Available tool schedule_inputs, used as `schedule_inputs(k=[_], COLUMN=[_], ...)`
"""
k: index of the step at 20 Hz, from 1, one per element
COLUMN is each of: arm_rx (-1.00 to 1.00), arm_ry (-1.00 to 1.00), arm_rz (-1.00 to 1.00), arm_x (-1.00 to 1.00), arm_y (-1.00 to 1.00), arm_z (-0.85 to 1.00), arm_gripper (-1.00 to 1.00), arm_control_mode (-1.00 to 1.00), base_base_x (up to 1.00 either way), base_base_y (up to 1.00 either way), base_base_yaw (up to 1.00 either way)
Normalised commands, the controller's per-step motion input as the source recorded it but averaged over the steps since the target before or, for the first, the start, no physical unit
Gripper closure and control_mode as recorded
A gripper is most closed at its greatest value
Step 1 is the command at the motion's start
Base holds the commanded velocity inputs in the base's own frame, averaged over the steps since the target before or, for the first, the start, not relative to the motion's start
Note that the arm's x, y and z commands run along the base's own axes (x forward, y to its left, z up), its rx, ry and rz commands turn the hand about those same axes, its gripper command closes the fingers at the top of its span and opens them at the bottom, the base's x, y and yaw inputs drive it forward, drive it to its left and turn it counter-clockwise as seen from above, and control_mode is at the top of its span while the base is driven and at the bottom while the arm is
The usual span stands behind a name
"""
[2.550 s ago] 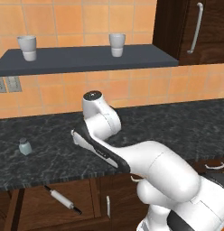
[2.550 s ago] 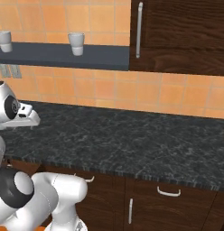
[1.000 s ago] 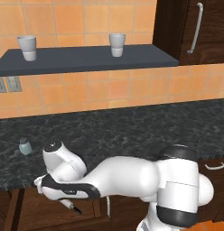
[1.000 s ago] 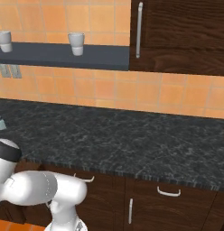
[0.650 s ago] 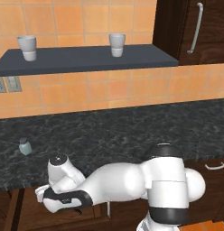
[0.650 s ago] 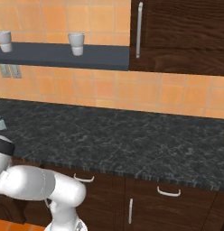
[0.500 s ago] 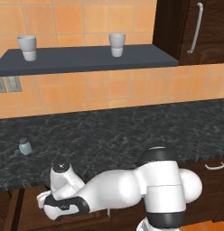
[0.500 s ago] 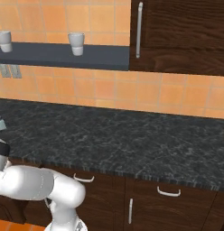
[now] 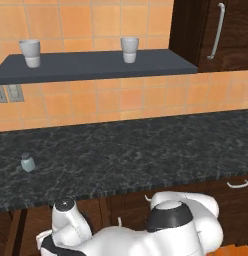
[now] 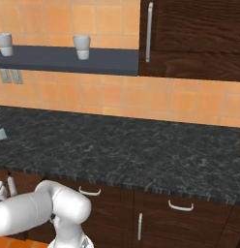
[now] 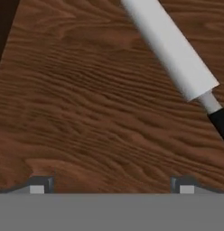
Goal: Pick the rolling pin from the drawer and place it on the counter.
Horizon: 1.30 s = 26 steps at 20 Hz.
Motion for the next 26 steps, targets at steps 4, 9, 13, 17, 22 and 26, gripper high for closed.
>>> schedule_inputs(k=[4, 9, 13, 17, 22, 26], arm_rx=[0.0, 0.0, 0.0, 0.0, 0.0, 0.0], arm_ry=[0.12, 0.11, 0.07, 0.01, 0.01, 0.02], arm_rz=[0.0, 0.0, 0.0, 0.0, 0.0, 0.0], arm_x=[-0.29, -0.24, -0.46, -0.78, -0.78, -0.7], arm_y=[0.23, 0.14, 0.22, 0.25, 0.24, 0.18], arm_z=[-0.2, -0.15, -0.04, 0.0, -0.02, -0.09], arm_gripper=[-1.0, -1.0, -1.0, -1.0, -1.0, -1.0], arm_control_mode=[-1.0, -1.0, -1.0, -1.0, -1.0, -1.0], base_base_x=[0.0, 0.0, 0.0, 0.0, 0.0, 0.0], base_base_y=[0.0, 0.0, 0.0, 0.0, 0.0, 0.0], base_base_yaw=[0.0, 0.0, 0.0, 0.0, 0.0, 0.0])
